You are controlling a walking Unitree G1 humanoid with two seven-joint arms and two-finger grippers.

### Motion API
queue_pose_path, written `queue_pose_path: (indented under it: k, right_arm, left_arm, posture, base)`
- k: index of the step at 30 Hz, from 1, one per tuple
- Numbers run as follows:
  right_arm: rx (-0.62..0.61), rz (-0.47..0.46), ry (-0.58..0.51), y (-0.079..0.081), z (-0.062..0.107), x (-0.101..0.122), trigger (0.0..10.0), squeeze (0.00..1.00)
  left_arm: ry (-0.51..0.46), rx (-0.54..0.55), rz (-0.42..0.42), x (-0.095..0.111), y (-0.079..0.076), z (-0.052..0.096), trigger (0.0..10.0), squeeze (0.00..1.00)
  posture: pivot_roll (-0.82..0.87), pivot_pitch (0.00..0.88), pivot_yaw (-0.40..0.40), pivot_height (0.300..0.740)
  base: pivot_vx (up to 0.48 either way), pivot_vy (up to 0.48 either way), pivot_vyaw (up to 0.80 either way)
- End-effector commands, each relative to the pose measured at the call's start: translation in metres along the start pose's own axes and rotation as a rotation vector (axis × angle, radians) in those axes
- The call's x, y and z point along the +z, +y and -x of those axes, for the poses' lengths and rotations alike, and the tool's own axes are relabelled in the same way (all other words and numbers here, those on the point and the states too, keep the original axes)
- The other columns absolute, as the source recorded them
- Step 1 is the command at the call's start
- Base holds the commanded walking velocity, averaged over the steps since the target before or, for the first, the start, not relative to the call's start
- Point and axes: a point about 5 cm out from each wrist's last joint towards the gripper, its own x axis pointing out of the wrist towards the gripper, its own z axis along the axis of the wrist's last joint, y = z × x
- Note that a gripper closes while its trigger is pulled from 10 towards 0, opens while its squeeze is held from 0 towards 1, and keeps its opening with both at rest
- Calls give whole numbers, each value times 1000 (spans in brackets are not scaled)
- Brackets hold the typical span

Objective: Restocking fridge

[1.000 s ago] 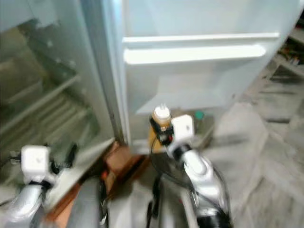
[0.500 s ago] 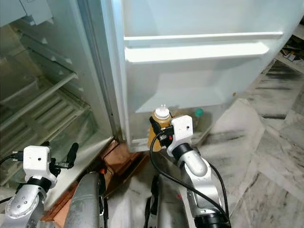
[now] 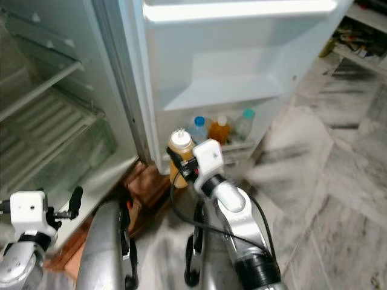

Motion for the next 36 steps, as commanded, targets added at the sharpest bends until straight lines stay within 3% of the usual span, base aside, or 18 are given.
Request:
queue_pose_path:
  k: [1,8,14,19,26,31,36]
  right_arm:
    - [0,20,-23,-2,-6,3,10000,0]
    - [6,76,-67,-9,-26,11,10000,0]
    - [-21,159,-100,-22,-51,19,10000,0]
    - [-58,239,-123,-31,-65,30,10000,0]
    - [-212,371,-195,-53,-80,59,10000,0]
    - [-236,413,-231,-53,-83,64,10000,0]
    - [-228,421,-183,-46,-86,53,10000,0]
  left_arm:
    - [3,8,-9,3,4,4,10000,0]
    - [16,20,-14,5,7,14,10000,0]
    - [25,-9,-46,7,2,23,10000,0]
    - [37,5,-54,9,7,32,10000,0]
    - [47,25,-80,13,17,41,10000,0]
    - [52,22,-86,14,16,44,10000,0]
    - [54,15,-98,15,15,47,10000,0]
  posture:
    - [163,259,-73,560]
    - [193,299,-74,540]
    - [230,345,-72,540]
    - [264,371,-66,540]
    - [292,396,-60,540]
    - [299,403,-60,540]
    - [311,418,-59,540]
  base:
    - [0,0,0]
    - [0,0,0]
    - [0,0,0]
    - [0,0,0]
    - [0,0,0]
    - [0,0,0]
    - [0,0,0]
